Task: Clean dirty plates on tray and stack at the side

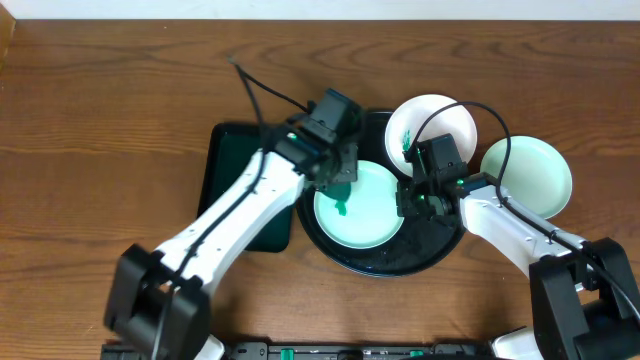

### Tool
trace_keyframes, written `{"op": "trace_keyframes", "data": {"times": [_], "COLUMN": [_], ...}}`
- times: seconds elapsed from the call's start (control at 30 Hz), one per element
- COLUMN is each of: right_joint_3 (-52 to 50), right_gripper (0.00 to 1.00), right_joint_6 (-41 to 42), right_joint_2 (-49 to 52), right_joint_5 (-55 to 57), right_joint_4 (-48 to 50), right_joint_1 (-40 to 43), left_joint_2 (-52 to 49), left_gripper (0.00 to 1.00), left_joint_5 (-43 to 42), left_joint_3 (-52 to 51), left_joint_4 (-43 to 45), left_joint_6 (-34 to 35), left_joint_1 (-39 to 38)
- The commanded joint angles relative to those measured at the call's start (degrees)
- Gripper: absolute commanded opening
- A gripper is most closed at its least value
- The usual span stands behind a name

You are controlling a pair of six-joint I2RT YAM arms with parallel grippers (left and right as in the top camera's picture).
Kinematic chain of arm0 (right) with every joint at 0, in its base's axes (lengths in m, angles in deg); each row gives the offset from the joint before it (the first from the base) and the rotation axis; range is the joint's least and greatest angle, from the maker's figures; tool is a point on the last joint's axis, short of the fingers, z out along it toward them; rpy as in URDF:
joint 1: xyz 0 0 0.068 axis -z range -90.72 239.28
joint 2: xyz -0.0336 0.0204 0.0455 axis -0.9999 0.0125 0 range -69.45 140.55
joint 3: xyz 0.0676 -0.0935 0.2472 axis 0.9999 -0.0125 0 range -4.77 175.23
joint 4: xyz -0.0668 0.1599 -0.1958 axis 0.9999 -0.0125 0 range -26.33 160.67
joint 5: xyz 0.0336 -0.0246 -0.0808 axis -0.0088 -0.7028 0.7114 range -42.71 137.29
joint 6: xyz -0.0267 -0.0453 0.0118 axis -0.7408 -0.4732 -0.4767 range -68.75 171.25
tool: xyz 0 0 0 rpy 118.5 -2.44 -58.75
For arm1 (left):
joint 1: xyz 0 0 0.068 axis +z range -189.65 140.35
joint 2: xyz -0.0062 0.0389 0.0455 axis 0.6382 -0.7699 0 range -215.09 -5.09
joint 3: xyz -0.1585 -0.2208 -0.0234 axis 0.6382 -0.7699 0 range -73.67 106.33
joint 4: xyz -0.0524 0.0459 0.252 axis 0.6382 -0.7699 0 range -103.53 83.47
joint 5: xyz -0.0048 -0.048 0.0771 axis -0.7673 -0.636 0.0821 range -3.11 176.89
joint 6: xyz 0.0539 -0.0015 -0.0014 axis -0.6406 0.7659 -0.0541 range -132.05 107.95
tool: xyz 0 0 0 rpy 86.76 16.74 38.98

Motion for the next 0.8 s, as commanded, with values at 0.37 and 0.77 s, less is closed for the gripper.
{"op": "trace_keyframes", "data": {"times": [0.37, 0.77], "right_joint_3": [1.05, 1.05], "right_gripper": [0.01, 0.01], "right_joint_6": [-0.87, -0.9], "right_joint_2": [-0.92, -0.92], "right_joint_5": [0.85, 0.85], "right_joint_4": [0.02, 0.0], "right_joint_1": [-0.39, -0.39], "left_joint_2": [-11.15, -16.02], "left_gripper": [0.07, 0.07], "left_joint_5": [0.31, 0.28], "left_joint_3": [-0.85, -0.92], "left_joint_4": [-0.13, -0.22], "left_joint_6": [4.33, 5.03], "left_joint_1": [-0.92, -0.94]}}
